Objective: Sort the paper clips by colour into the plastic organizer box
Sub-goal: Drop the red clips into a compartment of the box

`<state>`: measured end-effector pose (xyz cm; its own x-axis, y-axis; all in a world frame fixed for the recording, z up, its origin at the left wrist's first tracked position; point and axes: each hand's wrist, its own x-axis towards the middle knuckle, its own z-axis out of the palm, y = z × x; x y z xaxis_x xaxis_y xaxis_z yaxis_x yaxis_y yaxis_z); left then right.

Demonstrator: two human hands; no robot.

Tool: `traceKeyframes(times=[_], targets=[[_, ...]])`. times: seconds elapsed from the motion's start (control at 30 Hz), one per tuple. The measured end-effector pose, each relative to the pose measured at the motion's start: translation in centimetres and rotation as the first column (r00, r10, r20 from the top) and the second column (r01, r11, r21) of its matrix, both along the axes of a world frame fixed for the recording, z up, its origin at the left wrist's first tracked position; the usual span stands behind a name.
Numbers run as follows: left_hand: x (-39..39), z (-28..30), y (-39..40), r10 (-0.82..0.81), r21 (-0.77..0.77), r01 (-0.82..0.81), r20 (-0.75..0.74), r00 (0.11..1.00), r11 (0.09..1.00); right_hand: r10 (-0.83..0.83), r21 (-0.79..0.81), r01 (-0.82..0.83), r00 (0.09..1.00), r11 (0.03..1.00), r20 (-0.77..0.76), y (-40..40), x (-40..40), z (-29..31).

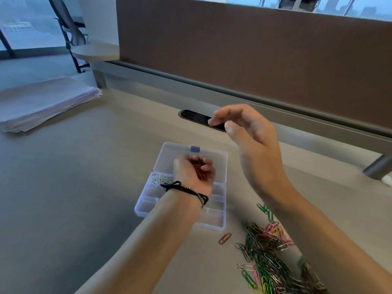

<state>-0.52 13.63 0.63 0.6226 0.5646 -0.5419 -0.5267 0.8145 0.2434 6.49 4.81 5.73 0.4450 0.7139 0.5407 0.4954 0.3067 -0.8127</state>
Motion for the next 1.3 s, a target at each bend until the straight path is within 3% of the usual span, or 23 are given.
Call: traceKeyframes(times=[0.07,0.13,0.23,0.33,0.43,0.63,1.03,1.3], targets=[[-0.1,-0.5,0.5,-0.056,0.137,0.066,-0.071,0.996,0.988,-0.065,-0.249,0.094,0.990,0.964,0.123,-1.6,1.4,-1.5],[0.0,-1.0,0.7,-0.097,0.290,0.144,-0.170,0.981,0.946,-0.027,-0.540,0.159,0.970,0.827,0.243,-3.0,1.9,-3.5],[0.4,-1.2,0.2,-0.052,0.530,0.205,-0.288,0.956,0.823,0.128,-0.707,0.216,0.908,0.673,0.399,-4.4,1.6,-4.8],[0.7,-0.4,-0.7,-0.011,0.695,0.270,-0.353,0.935,0.666,0.217,-0.691,0.230,0.842,0.685,0.495,-4.5,1.3,-5.7],[0.8,-0.1,-0.9,0.039,0.782,0.266,-0.347,0.937,0.564,0.233,-0.713,0.240,0.836,0.659,0.497,-4.3,1.4,-6.3],[1.0,-1.1,-0.6,0.036,0.801,0.256,-0.326,0.945,0.541,0.267,-0.744,0.220,0.839,0.631,0.474,-4.7,1.5,-7.1],[1.8,-1.5,-1.8,0.107,0.846,0.358,-0.429,0.897,0.394,0.297,-0.771,0.214,0.835,0.600,0.463,-4.6,1.4,-6.8],[1.7,-1.8,-1.9,0.125,0.861,0.332,-0.405,0.906,0.385,0.298,-0.786,0.199,0.849,0.585,0.437,-4.9,1.2,-6.3]])
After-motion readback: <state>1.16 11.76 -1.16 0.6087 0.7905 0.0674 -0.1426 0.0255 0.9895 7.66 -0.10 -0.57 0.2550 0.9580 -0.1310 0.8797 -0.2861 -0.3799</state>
